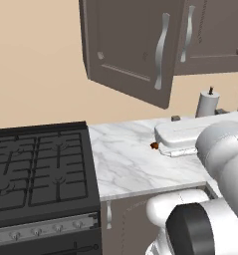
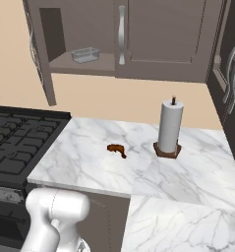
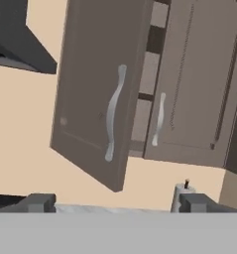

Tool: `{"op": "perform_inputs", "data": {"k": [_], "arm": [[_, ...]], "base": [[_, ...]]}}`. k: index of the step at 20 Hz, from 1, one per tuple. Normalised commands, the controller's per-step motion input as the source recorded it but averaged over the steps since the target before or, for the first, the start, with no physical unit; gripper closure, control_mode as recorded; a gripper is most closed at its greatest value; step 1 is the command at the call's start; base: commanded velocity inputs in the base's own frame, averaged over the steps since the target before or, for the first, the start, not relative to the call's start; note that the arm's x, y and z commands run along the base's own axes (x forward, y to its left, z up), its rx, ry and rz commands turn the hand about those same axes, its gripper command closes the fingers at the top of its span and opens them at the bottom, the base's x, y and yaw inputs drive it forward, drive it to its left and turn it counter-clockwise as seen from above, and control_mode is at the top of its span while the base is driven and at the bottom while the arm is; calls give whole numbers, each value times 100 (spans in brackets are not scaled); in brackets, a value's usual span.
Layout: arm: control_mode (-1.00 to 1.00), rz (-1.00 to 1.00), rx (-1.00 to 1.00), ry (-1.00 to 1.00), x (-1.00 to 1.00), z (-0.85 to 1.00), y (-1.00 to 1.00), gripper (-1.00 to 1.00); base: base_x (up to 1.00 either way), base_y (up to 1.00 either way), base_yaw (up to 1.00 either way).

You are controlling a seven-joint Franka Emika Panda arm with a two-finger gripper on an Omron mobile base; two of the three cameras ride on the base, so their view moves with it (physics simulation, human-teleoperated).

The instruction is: Retrieve the tupperware from the cabinet, then place the raw meat into the tupperware to avoid contamination.

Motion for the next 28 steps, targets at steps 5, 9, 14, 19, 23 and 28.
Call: {"op": "perform_inputs", "data": {"k": [5,9,14,19,23,28], "arm": [[-100,-1,11,-2,-65,0,-65,-100],[-100,-3,12,0,-49,0,-63,-100],[-100,-3,14,5,-22,8,-60,-100],[-100,1,6,18,19,0,-37,-100],[-100,1,5,18,39,0,-31,-100],[-100,2,4,9,34,0,-22,-100]], "base": [[0,0,0],[0,0,0],[0,0,0],[0,0,0],[0,0,0],[0,0,0]]}}
